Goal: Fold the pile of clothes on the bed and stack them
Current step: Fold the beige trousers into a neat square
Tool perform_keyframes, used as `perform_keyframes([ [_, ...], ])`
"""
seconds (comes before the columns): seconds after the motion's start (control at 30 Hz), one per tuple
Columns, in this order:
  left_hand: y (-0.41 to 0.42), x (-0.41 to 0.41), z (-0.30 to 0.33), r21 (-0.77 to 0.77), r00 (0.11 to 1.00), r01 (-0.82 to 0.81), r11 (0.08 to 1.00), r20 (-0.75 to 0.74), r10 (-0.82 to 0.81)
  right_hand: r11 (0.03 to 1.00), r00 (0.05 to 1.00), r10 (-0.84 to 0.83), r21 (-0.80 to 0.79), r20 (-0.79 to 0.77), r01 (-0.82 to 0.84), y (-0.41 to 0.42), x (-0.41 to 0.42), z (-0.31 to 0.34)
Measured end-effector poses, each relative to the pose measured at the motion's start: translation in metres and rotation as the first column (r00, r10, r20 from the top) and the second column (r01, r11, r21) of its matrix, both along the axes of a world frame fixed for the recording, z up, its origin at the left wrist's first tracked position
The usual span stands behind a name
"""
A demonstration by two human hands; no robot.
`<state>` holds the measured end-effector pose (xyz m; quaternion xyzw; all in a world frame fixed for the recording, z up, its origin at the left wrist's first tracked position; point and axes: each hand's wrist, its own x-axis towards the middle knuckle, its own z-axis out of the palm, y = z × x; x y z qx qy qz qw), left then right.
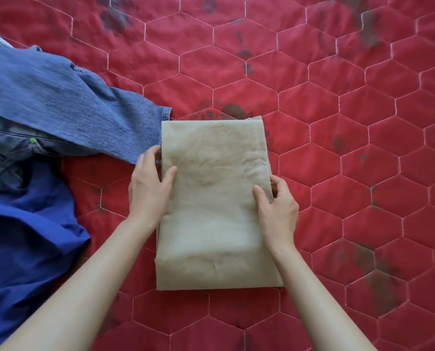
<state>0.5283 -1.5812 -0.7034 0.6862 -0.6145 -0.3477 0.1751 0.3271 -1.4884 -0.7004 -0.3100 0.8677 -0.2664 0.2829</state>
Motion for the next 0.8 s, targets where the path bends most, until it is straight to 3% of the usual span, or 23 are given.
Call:
perform_keyframes([
  [0.07,0.009,-0.003,0.004,-0.204,0.976,0.136,0.969,0.195,-0.096,0.989,0.975,0.094,-0.092,-0.2,-0.114,-0.005,0.004,0.002],
  [0.13,0.024,-0.011,0.007,-0.312,0.922,0.321,0.894,0.318,-0.22,0.952,0.912,0.194,-0.156,-0.363,-0.264,-0.018,0.01,0.003],
  [0.2,0.049,-0.026,0.003,-0.311,0.853,0.483,0.819,0.38,-0.358,0.898,0.832,0.341,-0.111,-0.438,-0.426,-0.037,0.018,-0.003],
  [0.3,0.1,-0.043,-0.013,-0.162,0.752,0.609,0.777,0.429,-0.5,0.803,0.706,0.56,0.073,-0.433,-0.592,-0.067,0.03,-0.022],
  [0.4,0.14,-0.031,-0.038,0.017,0.694,0.596,0.803,0.493,-0.526,0.705,0.55,0.695,0.29,-0.463,-0.648,-0.081,0.027,-0.05],
  [0.47,0.157,-0.015,-0.053,0.045,0.676,0.587,0.808,0.523,-0.519,0.69,0.503,0.708,0.339,-0.496,-0.639,-0.081,0.024,-0.063],
  [0.67,0.184,0.004,-0.061,0.006,0.719,0.546,0.838,0.51,-0.472,0.707,0.489,0.682,0.316,-0.544,-0.633,-0.08,0.027,-0.067],
  [0.8,0.136,0.001,-0.058,-0.037,0.758,0.496,0.867,0.505,-0.412,0.714,0.492,0.672,0.309,-0.553,-0.628,-0.08,0.027,-0.068],
])
